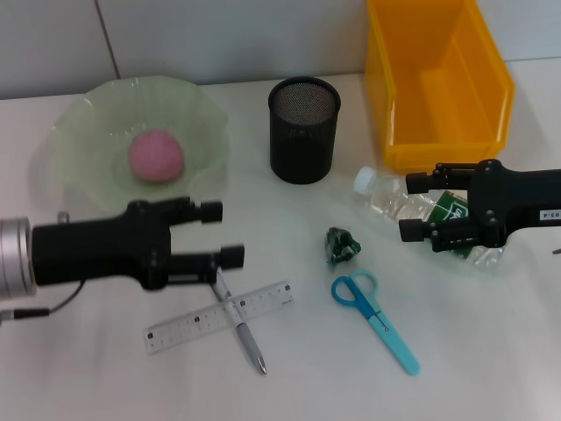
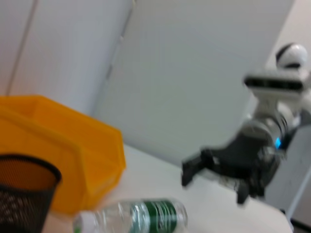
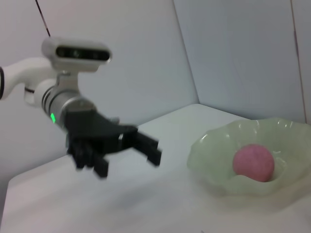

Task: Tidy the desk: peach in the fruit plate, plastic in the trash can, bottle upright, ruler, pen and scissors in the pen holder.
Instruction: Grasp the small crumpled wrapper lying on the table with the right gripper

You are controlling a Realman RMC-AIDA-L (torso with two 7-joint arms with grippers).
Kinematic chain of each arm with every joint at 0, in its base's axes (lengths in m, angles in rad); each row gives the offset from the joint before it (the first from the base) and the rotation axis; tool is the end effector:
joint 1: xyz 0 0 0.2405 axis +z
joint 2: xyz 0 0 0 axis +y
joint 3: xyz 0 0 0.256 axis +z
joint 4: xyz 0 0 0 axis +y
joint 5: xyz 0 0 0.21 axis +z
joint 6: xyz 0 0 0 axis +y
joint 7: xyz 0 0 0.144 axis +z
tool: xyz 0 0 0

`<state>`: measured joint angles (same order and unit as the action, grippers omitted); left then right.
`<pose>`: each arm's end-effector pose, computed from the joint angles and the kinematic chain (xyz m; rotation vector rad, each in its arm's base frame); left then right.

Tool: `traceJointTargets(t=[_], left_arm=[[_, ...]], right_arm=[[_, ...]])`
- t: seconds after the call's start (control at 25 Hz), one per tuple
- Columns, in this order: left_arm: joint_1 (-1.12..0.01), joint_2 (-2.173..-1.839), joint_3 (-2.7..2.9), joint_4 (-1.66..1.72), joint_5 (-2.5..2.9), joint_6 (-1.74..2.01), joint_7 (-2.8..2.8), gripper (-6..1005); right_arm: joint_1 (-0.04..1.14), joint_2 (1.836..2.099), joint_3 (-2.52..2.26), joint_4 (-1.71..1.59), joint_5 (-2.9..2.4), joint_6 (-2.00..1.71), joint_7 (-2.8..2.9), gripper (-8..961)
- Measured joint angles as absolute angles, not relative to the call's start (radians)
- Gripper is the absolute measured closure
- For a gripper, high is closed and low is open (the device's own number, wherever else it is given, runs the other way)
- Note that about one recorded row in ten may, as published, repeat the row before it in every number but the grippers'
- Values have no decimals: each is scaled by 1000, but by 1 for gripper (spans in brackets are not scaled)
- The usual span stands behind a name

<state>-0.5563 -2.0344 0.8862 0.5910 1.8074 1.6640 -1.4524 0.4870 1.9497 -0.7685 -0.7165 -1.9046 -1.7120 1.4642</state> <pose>-0.2313 0.3221 -0.0058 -2.8872 -0.6429 -0.8884 0.2689 0.3223 0.0543 -2.7996 0.5908 0.7011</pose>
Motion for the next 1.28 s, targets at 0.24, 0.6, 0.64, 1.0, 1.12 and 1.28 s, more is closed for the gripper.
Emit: traceJointTargets(t=[0.24, 0.6, 0.64, 1.0, 1.12, 1.28], left_arm=[[-514, -2058, 884, 570, 1833, 1624, -1325, 170], [-513, -2053, 881, 555, 1835, 1618, -1318, 170], [-513, -2052, 881, 555, 1835, 1618, -1318, 170], [-512, -2052, 885, 555, 1835, 1609, -1313, 170], [-512, -2052, 883, 555, 1835, 1607, -1313, 170], [-512, -2054, 882, 555, 1835, 1599, -1312, 170]], right_arm=[[486, 1948, -769, -717, -1906, -1712, 1466, 193], [548, 1964, -788, -969, -2013, -1726, 1835, 196], [566, 1967, -792, -1016, -2042, -1725, 1893, 196], [784, 1943, -823, -1079, -2333, -1718, 2165, 200], [834, 1952, -841, -1066, -2406, -1716, 2168, 201], [862, 1960, -931, -1058, -2445, -1684, 2168, 202]])
